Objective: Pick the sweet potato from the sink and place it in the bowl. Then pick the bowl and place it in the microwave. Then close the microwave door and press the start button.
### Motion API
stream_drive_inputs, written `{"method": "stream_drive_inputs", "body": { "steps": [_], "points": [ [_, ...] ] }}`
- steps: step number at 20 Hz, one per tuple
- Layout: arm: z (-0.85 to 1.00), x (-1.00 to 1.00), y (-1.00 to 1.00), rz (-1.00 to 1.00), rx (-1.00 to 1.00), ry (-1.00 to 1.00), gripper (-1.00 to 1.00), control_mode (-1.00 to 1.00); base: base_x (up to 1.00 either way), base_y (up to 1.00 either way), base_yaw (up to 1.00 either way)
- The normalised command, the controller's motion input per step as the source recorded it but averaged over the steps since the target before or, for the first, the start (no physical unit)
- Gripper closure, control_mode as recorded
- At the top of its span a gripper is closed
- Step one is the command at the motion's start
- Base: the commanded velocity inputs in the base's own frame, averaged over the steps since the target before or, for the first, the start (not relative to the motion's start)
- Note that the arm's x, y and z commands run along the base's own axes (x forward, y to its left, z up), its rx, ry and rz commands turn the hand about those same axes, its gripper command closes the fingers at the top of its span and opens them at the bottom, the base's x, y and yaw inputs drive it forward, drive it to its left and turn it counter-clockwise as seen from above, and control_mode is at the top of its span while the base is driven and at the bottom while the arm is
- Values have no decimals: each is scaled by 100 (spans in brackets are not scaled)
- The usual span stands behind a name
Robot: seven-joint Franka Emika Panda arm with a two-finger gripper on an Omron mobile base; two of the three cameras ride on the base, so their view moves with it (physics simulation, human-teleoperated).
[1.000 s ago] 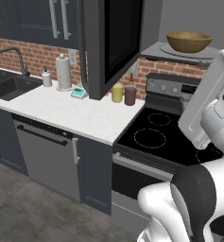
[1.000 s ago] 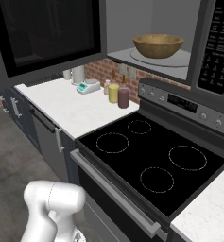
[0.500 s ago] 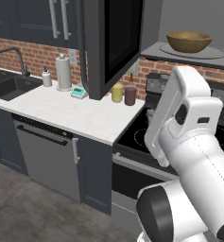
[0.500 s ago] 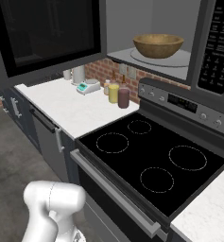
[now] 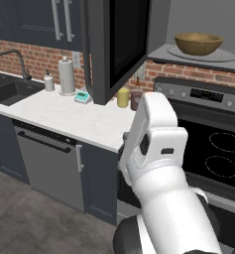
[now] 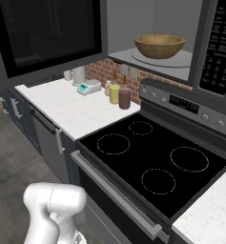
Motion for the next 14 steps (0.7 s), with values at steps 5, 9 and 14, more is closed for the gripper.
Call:
{"method": "stream_drive_inputs", "body": {
  "steps": [5,9,14],
  "points": [
    [-39,21,41,-1,2,0,-100,-100,0,0,0],
    [-39,44,28,-11,1,-1,-100,-100,0,0,0],
    [-31,55,22,-20,0,-5,-100,-100,0,0,0]
  ]
}}
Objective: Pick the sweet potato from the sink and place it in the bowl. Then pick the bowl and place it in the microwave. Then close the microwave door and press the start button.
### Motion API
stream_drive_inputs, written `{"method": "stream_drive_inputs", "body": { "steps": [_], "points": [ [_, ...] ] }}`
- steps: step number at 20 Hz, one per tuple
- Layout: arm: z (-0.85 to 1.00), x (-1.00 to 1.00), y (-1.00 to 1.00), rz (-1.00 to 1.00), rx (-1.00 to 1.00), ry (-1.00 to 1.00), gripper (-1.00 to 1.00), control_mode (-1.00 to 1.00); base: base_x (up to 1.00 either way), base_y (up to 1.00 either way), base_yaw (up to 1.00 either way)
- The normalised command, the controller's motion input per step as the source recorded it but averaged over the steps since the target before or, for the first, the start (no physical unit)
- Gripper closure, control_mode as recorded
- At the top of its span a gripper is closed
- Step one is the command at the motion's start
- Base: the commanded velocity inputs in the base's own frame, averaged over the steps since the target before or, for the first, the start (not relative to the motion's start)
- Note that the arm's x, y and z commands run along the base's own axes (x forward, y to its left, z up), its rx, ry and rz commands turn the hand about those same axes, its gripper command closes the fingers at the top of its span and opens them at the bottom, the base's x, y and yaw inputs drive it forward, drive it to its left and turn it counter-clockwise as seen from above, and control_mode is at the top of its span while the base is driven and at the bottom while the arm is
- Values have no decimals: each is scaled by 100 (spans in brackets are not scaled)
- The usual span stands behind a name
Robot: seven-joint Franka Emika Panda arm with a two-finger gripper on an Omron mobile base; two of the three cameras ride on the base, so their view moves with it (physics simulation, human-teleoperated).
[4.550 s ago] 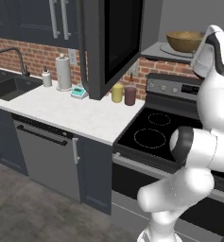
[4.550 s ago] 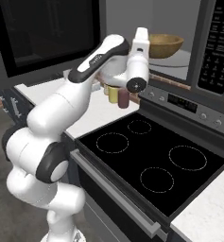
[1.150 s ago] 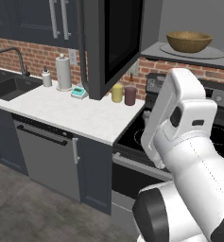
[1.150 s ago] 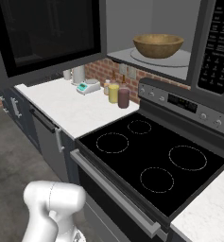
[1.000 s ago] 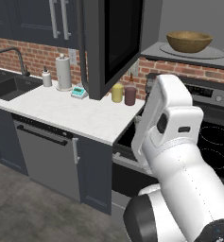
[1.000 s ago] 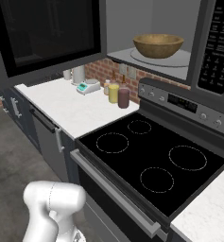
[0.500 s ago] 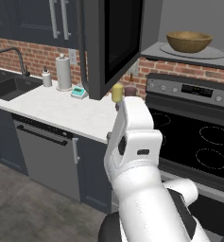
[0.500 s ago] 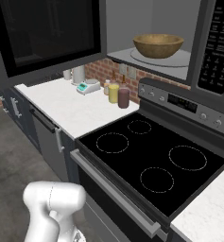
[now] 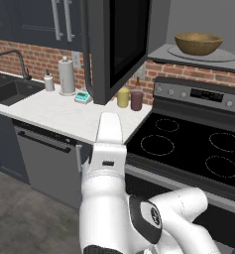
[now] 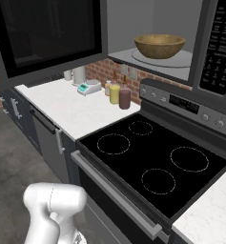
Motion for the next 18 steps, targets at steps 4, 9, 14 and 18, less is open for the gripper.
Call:
{"method": "stream_drive_inputs", "body": {
  "steps": [4,9,14,18],
  "points": [
    [-26,68,24,-20,0,-5,-100,-100,0,0,0],
    [-24,69,32,-15,0,-1,-100,-100,0,0,0],
    [-6,69,16,-1,0,1,-100,-100,0,0,0],
    [0,67,9,0,0,0,-100,-100,0,0,0]
  ]
}}
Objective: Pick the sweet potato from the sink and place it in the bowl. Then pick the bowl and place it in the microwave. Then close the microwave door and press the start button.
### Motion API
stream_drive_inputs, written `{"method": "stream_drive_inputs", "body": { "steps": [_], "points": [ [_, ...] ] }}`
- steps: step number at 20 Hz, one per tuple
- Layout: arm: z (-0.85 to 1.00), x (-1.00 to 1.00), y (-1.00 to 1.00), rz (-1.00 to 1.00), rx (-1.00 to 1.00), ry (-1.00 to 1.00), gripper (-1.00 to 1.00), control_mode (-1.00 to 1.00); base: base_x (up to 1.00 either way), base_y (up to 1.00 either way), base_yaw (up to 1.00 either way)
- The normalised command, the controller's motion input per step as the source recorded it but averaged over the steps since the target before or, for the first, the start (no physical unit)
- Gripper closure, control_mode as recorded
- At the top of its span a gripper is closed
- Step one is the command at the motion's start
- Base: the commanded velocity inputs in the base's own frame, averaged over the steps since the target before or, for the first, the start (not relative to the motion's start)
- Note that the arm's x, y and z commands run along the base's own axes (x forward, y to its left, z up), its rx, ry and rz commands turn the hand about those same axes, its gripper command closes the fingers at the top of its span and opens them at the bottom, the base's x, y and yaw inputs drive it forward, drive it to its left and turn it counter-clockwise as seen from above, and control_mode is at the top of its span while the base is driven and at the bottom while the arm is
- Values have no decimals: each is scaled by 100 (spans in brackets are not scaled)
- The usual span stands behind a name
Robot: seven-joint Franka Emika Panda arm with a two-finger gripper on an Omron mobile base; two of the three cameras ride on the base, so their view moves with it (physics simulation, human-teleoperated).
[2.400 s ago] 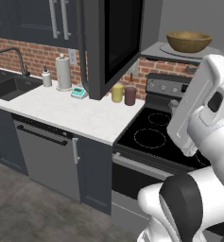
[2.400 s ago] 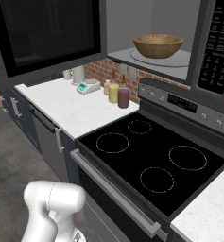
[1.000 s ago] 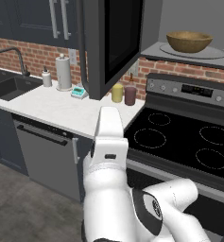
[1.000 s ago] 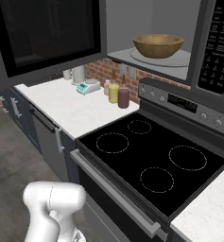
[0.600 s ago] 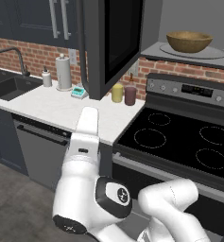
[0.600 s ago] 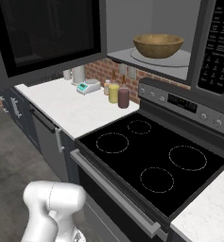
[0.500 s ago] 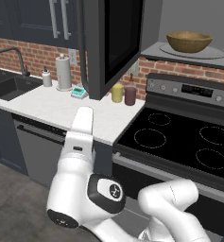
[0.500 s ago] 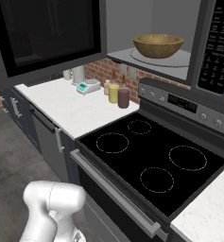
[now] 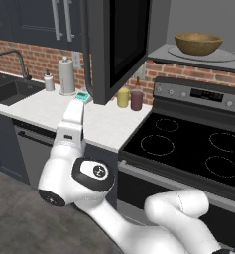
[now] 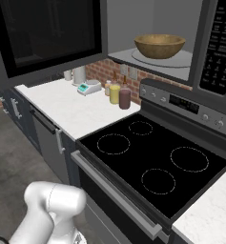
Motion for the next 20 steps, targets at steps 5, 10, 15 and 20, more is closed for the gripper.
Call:
{"method": "stream_drive_inputs", "body": {
  "steps": [5,10,15,20],
  "points": [
    [0,57,0,-1,0,0,-100,-100,0,0,0],
    [0,64,2,-10,0,0,-100,-100,0,0,0],
    [0,31,0,-13,0,0,-100,-100,0,0,0],
    [5,9,-16,-10,0,-1,-100,-100,0,0,0]
  ]
}}
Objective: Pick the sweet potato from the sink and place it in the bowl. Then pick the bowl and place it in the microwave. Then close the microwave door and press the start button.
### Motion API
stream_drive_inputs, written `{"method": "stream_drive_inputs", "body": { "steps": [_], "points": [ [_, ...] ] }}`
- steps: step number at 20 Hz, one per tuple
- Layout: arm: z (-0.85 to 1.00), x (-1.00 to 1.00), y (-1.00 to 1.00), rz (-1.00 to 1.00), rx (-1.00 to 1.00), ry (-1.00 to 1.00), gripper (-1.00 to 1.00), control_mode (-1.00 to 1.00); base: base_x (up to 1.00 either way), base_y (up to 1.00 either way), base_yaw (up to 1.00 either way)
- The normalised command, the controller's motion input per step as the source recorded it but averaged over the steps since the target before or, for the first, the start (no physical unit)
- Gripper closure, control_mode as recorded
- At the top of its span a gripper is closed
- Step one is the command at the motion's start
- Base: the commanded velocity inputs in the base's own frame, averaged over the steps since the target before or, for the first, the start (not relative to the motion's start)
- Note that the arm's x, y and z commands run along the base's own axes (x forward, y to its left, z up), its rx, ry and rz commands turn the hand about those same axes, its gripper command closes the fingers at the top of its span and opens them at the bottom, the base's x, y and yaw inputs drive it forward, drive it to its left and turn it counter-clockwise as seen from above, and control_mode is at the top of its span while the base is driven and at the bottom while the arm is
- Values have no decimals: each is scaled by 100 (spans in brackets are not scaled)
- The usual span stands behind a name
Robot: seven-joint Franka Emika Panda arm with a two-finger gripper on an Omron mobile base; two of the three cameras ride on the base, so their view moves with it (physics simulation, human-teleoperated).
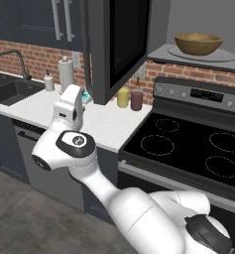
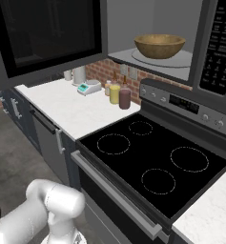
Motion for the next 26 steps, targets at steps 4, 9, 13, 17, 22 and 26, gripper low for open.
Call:
{"method": "stream_drive_inputs", "body": {
  "steps": [4,9,13,17,22,26],
  "points": [
    [13,3,-38,-2,0,-4,-100,-100,0,0,0],
    [1,32,-17,0,0,0,-100,-100,0,0,0],
    [3,25,-11,-1,0,0,-100,-100,0,0,0],
    [6,0,-42,0,0,0,-100,-100,0,0,0],
    [24,-17,-62,0,2,-9,-100,-100,0,0,0],
    [31,-30,-75,0,5,-14,-100,-100,0,0,0]
  ]
}}
